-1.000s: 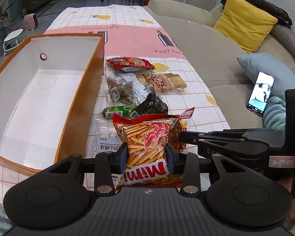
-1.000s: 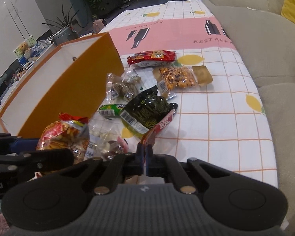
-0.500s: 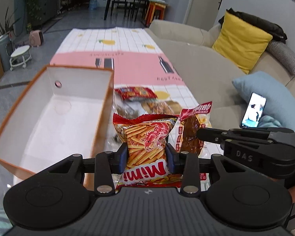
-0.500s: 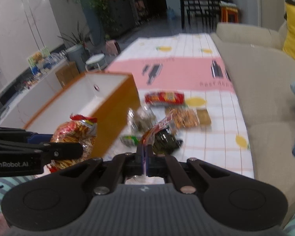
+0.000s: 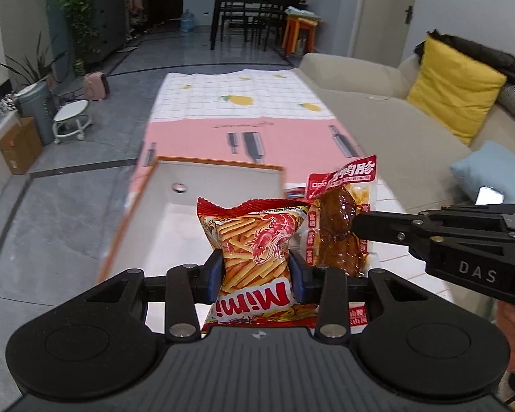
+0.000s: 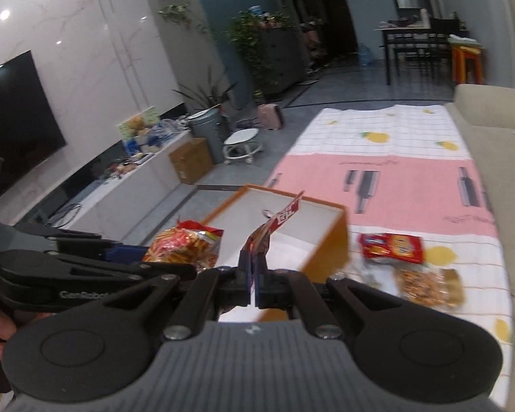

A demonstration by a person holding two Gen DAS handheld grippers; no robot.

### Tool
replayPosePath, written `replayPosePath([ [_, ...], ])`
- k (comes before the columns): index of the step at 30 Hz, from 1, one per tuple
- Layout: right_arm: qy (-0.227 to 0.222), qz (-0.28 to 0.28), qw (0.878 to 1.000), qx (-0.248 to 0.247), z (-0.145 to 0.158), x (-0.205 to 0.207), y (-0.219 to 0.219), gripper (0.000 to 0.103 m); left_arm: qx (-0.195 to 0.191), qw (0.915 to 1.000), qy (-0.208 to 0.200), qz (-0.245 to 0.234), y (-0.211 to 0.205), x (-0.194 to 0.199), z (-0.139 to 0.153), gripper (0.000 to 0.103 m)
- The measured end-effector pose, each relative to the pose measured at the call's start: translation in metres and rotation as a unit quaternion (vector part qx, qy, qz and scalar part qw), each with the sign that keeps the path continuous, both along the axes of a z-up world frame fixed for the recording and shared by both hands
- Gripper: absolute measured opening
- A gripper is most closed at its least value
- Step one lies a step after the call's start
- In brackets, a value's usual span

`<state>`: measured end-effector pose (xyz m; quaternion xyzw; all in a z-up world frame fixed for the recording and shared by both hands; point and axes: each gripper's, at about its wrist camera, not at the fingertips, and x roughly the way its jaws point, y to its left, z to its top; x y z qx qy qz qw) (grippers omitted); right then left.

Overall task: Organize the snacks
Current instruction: 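Carry both snacks over the box and open both tools to drop them inside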

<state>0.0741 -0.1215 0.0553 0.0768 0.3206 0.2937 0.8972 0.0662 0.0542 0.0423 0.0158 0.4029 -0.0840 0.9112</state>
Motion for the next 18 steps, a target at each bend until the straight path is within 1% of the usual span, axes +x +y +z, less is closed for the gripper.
replayPosePath([
  [4, 0.017, 0.017, 1.000, -0.005, -0.005, 0.016, 0.032, 0.000, 0.038, 0.9990, 0.022, -0.001, 0.014, 0.020, -0.011, 0.044],
  [9, 0.052, 0.035, 0.998, -0.025, -0.027, 0.035, 0.067, 0.000, 0.074, 0.9956, 0.055, -0.020, 0.027, 0.039, -0.038, 0.044],
  [14, 0.083, 0.057, 0.994, -0.053, -0.052, 0.047, 0.094, 0.000, 0.112, 0.9894, 0.087, -0.028, 0.036, 0.053, -0.067, 0.044],
  [18, 0.102, 0.069, 0.989, -0.081, -0.073, 0.058, 0.111, 0.000, 0.144, 0.9819, 0.111, -0.051, 0.038, 0.059, -0.085, 0.044],
])
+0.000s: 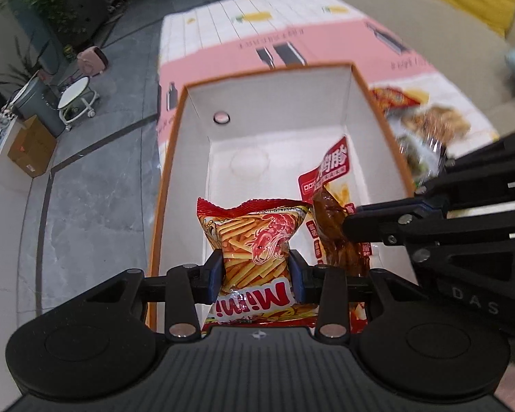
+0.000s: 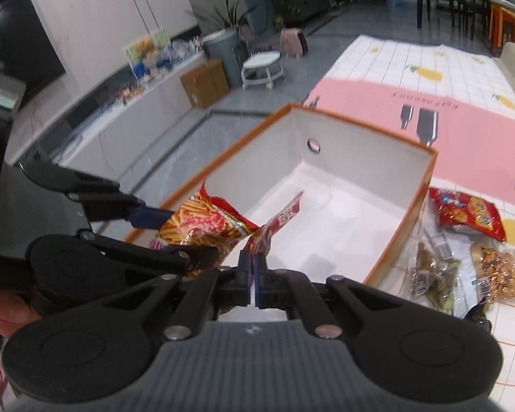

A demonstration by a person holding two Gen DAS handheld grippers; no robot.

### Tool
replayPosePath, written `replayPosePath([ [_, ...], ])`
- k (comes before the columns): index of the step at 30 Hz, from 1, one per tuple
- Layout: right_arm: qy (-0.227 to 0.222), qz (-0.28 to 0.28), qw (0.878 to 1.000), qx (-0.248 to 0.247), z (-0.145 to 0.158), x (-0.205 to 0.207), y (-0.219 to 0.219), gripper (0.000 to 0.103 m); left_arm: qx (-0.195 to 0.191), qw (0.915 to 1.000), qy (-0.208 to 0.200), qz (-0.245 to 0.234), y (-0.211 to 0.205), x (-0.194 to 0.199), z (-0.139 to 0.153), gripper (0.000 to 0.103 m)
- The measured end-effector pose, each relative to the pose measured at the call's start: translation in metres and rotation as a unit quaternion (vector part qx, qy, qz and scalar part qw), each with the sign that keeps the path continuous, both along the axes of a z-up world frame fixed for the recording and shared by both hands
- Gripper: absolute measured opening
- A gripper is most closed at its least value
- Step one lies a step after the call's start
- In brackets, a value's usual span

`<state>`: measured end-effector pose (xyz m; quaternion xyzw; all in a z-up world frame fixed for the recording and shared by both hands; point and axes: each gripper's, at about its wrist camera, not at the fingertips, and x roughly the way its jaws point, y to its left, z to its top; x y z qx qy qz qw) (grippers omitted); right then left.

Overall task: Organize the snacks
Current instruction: 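Carry both snacks over the box and open both tools to drop them inside, then withdraw both tools from the box back toward the remaining snacks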

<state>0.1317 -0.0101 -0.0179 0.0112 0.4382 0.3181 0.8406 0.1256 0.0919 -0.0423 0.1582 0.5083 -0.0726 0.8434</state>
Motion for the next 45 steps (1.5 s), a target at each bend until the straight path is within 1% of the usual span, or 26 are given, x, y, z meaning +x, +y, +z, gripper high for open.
replayPosePath([
  [3, 0.009, 0.011, 1.000, -0.017, -0.012, 0.007, 0.010, 0.000, 0.022, 0.9996, 0.016, -0.012, 0.001, 0.004, -0.010, 0.044],
  [10, 0.026, 0.023, 0.999, -0.039, -0.028, 0.017, 0.022, 0.000, 0.042, 0.9972, 0.049, -0.036, 0.000, 0.010, -0.028, 0.044],
  [13, 0.032, 0.025, 0.998, -0.047, -0.032, 0.021, 0.025, 0.000, 0.051, 0.9960, 0.065, -0.036, -0.001, 0.013, -0.036, 0.044],
  [16, 0.041, 0.024, 0.997, -0.053, -0.038, 0.023, 0.028, 0.000, 0.050, 0.9953, 0.076, -0.033, 0.001, 0.016, -0.041, 0.044],
  [22, 0.051, 0.024, 0.996, -0.069, -0.048, 0.028, 0.034, 0.000, 0.060, 0.9940, 0.086, -0.029, 0.001, 0.020, -0.046, 0.045],
  [23, 0.052, 0.025, 0.996, -0.072, -0.049, 0.028, 0.035, 0.000, 0.062, 0.9938, 0.088, -0.029, 0.000, 0.020, -0.047, 0.046],
  [24, 0.053, 0.025, 0.996, -0.074, -0.050, 0.028, 0.035, 0.000, 0.066, 0.9935, 0.089, -0.028, 0.000, 0.020, -0.048, 0.050],
  [27, 0.060, 0.027, 0.995, -0.081, -0.053, 0.031, 0.036, 0.001, 0.070, 0.9933, 0.088, -0.027, -0.002, 0.021, -0.050, 0.051],
  [29, 0.059, 0.029, 0.994, -0.083, -0.053, 0.031, 0.036, 0.001, 0.075, 0.9930, 0.088, -0.026, -0.002, 0.020, -0.050, 0.054],
  [30, 0.058, 0.031, 0.994, -0.087, -0.053, 0.031, 0.037, 0.002, 0.077, 0.9928, 0.089, -0.025, -0.002, 0.020, -0.050, 0.057],
  [31, 0.057, 0.032, 0.994, -0.091, -0.054, 0.031, 0.037, 0.002, 0.079, 0.9927, 0.088, -0.023, -0.003, 0.020, -0.050, 0.059],
  [33, 0.054, 0.035, 0.993, -0.097, -0.053, 0.030, 0.038, 0.008, 0.081, 0.9930, 0.084, -0.022, -0.003, 0.018, -0.047, 0.060],
  [34, 0.053, 0.036, 0.993, -0.098, -0.052, 0.030, 0.039, 0.009, 0.083, 0.9930, 0.081, -0.023, -0.003, 0.017, -0.045, 0.061],
  [35, 0.050, 0.035, 0.993, -0.101, -0.051, 0.029, 0.037, 0.015, 0.086, 0.9929, 0.078, -0.024, -0.003, 0.015, -0.043, 0.061],
  [36, 0.045, 0.033, 0.993, -0.105, -0.048, 0.028, 0.037, 0.025, 0.091, 0.9928, 0.074, -0.024, -0.004, 0.014, -0.040, 0.063],
  [37, 0.039, 0.027, 0.993, -0.112, -0.046, 0.028, 0.035, 0.030, 0.094, 0.9928, 0.070, -0.025, -0.004, 0.012, -0.038, 0.067],
  [38, 0.034, 0.024, 0.993, -0.115, -0.043, 0.028, 0.034, 0.037, 0.093, 0.9932, 0.066, -0.025, -0.003, 0.011, -0.035, 0.069],
  [40, 0.031, 0.019, 0.993, -0.108, -0.037, 0.027, 0.028, 0.040, 0.086, 0.9941, 0.061, -0.022, -0.003, 0.009, -0.029, 0.070],
  [42, 0.024, 0.015, 0.994, -0.102, -0.028, 0.024, 0.021, 0.045, 0.083, 0.9949, 0.055, -0.016, -0.002, 0.007, -0.023, 0.070],
  [44, 0.007, 0.009, 0.995, -0.100, -0.019, 0.020, 0.014, 0.048, 0.084, 0.9955, 0.041, -0.011, -0.004, 0.002, -0.015, 0.070],
  [45, -0.002, 0.004, 0.995, -0.099, -0.014, 0.018, 0.010, 0.052, 0.085, 0.9959, 0.031, -0.010, -0.005, 0.000, -0.011, 0.070],
])
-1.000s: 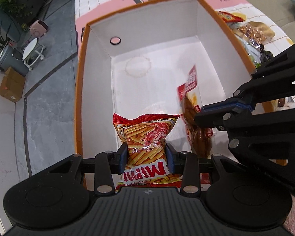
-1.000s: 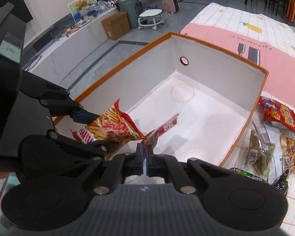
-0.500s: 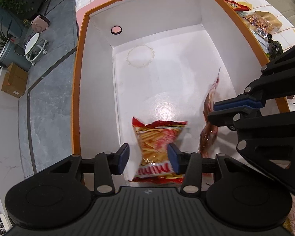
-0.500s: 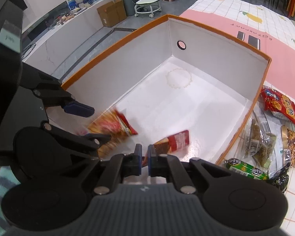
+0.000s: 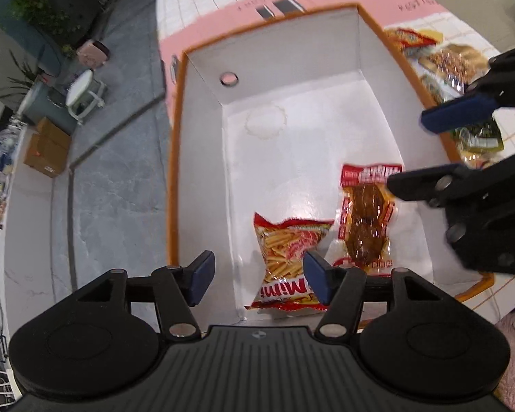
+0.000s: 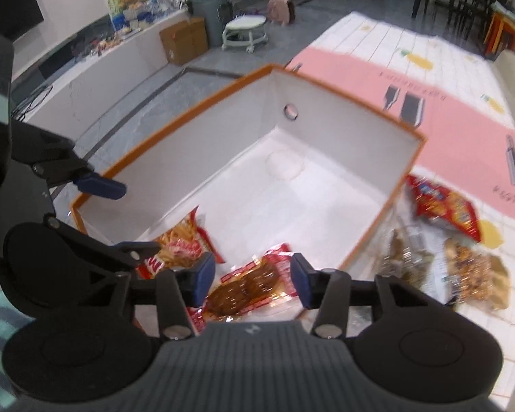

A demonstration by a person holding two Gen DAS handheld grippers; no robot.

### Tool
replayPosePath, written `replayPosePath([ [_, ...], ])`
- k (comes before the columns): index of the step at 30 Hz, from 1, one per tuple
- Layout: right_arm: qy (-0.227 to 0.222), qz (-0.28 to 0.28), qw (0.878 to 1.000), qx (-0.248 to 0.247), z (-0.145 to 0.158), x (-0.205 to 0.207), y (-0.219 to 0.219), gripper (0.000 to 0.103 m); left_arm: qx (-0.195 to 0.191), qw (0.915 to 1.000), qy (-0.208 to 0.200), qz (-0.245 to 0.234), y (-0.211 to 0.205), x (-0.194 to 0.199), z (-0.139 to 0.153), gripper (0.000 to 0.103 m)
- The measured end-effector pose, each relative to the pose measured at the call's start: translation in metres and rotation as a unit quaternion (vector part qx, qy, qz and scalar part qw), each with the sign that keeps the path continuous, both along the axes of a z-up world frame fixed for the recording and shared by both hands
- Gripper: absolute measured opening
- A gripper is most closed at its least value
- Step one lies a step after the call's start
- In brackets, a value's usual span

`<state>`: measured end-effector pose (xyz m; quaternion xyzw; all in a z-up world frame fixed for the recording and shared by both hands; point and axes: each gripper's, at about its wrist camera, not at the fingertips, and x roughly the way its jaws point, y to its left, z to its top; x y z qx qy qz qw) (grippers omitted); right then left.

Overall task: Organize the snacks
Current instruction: 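Withdraw both tools from the box back toward the remaining snacks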

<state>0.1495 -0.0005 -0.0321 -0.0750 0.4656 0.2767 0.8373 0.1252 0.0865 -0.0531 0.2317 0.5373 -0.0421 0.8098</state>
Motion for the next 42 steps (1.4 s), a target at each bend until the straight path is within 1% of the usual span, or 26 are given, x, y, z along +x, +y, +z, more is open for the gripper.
replayPosePath([
  [2, -0.020, -0.008, 1.000, 0.007, 0.010, -0.005, -0.012, 0.056, -0.006, 0.9998, -0.020, 0.000, -0.004, -0.006, 0.010, 0.070],
  [3, -0.030, -0.011, 0.999, 0.012, 0.015, -0.007, -0.018, 0.056, -0.013, 0.9994, -0.031, 0.001, -0.007, -0.009, 0.016, 0.070],
  [4, -0.042, -0.016, 0.999, 0.016, 0.020, -0.010, -0.026, 0.057, -0.021, 0.9989, -0.042, 0.002, -0.009, -0.012, 0.022, 0.070],
  [5, -0.051, -0.021, 0.998, 0.018, 0.024, -0.012, -0.033, 0.059, -0.029, 0.9981, -0.054, 0.003, -0.013, -0.016, 0.029, 0.070],
  [6, -0.062, -0.026, 0.998, 0.020, 0.028, -0.015, -0.040, 0.063, -0.038, 0.9971, -0.066, 0.004, -0.017, -0.020, 0.036, 0.070],
  [8, -0.080, -0.039, 0.996, 0.027, 0.036, -0.021, -0.056, 0.064, -0.057, 0.9944, -0.088, 0.007, -0.024, -0.027, 0.047, 0.070],
  [9, -0.086, -0.046, 0.995, 0.031, 0.039, -0.024, -0.064, 0.067, -0.067, 0.9929, -0.098, 0.009, -0.029, -0.030, 0.052, 0.070],
  [10, -0.093, -0.054, 0.994, 0.036, 0.042, -0.027, -0.073, 0.068, -0.077, 0.9911, -0.109, 0.010, -0.034, -0.033, 0.058, 0.070],
  [15, -0.118, -0.097, 0.987, 0.041, 0.048, -0.041, -0.116, 0.069, -0.126, 0.9811, -0.146, 0.016, -0.058, -0.049, 0.072, 0.070],
  [20, -0.129, -0.118, 0.984, 0.028, 0.044, -0.059, -0.151, 0.069, -0.192, 0.9667, -0.166, 0.032, -0.079, -0.063, 0.076, 0.070],
  [25, -0.123, -0.133, 0.983, 0.025, 0.029, -0.075, -0.177, 0.069, -0.250, 0.9546, -0.158, 0.036, -0.102, -0.077, 0.069, 0.070],
  [27, -0.118, -0.136, 0.983, 0.024, 0.022, -0.078, -0.185, 0.069, -0.264, 0.9522, -0.150, 0.038, -0.110, -0.082, 0.064, 0.070],
  [30, -0.110, -0.140, 0.984, 0.012, 0.011, -0.083, -0.193, 0.069, -0.260, 0.9553, -0.136, 0.035, -0.125, -0.086, 0.051, 0.070],
  [33, -0.102, -0.141, 0.985, 0.011, 0.001, -0.088, -0.199, 0.069, -0.254, 0.9585, -0.121, 0.045, -0.135, -0.086, 0.037, 0.070],
  [37, -0.082, -0.144, 0.986, 0.016, -0.014, -0.091, -0.206, 0.069, -0.252, 0.9595, -0.107, 0.065, -0.142, -0.087, 0.021, 0.070],
  [42, -0.063, -0.152, 0.986, 0.008, -0.032, -0.089, -0.211, 0.069, -0.248, 0.9604, -0.092, 0.089, -0.141, -0.088, 0.004, 0.070],
])
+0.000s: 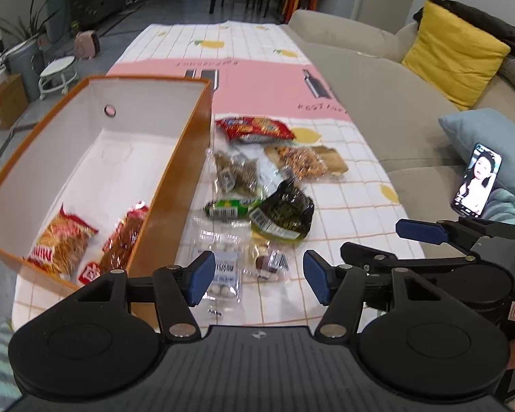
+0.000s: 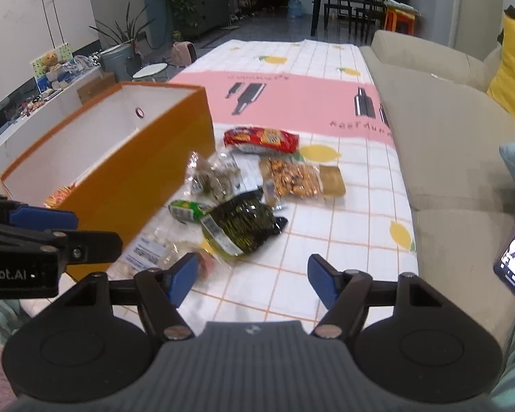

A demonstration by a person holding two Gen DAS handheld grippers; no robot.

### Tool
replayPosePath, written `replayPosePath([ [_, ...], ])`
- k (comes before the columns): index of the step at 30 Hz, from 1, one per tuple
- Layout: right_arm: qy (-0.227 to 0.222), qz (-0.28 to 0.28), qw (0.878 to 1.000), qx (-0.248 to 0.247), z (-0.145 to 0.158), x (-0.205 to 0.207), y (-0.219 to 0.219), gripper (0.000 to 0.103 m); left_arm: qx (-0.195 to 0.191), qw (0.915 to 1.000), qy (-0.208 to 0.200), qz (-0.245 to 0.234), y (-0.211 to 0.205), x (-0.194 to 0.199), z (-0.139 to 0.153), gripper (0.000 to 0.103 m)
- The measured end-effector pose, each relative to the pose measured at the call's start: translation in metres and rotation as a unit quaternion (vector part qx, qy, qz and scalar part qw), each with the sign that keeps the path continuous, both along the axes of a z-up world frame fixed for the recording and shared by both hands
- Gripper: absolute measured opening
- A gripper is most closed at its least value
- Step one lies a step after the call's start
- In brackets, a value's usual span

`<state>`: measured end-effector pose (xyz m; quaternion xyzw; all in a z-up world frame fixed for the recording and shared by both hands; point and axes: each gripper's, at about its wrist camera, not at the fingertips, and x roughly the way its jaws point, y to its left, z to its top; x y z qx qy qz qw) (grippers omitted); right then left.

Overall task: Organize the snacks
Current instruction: 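Withdraw both tools from the box back toward the remaining snacks, then grasp the white yogurt-ball pack with the left tool while the right tool grasps the clear meat-ball pack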

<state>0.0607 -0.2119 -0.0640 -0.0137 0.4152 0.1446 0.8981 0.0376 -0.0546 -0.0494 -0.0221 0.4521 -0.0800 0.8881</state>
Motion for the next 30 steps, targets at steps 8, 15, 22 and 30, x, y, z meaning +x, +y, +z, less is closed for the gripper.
replayPosePath([
  [8, 0.017, 0.008, 1.000, 0.007, -0.018, 0.016, -0.003, 0.068, 0.020, 0.9992, 0.027, -0.021, -0.009, 0.014, -0.025, 0.070],
  [15, 0.051, -0.002, 0.998, 0.035, -0.030, 0.032, -0.009, 0.057, 0.054, 0.9969, 0.046, -0.031, -0.013, 0.026, -0.050, 0.070],
  [22, 0.100, 0.015, 0.990, 0.099, -0.042, 0.050, 0.011, 0.057, 0.097, 0.9930, 0.053, -0.041, -0.019, 0.026, -0.065, 0.070],
  [30, 0.144, 0.030, 0.983, 0.107, -0.060, 0.068, 0.036, 0.057, 0.097, 0.9928, 0.068, -0.015, -0.013, 0.036, -0.078, 0.070],
])
